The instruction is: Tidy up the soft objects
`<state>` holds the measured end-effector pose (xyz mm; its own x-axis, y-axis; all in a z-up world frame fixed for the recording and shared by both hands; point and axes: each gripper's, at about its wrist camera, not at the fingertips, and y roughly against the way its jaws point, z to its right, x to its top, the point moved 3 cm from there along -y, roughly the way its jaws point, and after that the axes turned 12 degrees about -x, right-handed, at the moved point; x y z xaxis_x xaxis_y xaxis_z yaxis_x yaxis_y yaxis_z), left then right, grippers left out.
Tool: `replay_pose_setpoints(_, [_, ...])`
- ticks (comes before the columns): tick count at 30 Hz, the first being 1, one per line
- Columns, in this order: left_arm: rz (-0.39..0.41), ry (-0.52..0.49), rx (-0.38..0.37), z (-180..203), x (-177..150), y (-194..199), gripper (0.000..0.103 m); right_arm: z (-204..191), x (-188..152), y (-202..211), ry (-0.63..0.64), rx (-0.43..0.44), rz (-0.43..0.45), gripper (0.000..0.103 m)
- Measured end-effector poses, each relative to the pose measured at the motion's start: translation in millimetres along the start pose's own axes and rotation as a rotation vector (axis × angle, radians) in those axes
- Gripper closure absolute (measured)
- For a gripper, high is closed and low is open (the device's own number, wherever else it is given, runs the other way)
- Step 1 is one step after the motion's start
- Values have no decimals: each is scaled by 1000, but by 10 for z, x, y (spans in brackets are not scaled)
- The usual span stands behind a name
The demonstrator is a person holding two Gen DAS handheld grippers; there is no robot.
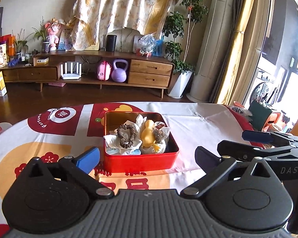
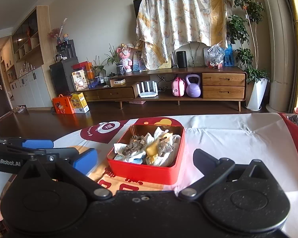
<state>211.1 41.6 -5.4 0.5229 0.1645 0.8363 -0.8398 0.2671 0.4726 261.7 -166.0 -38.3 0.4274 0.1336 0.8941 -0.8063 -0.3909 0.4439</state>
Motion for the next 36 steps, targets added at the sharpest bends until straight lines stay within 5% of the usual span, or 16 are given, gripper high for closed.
replay_pose_setpoints(36, [25,-19,62,211,-264,311,0,-37,-267,320,-8,-14,28,0])
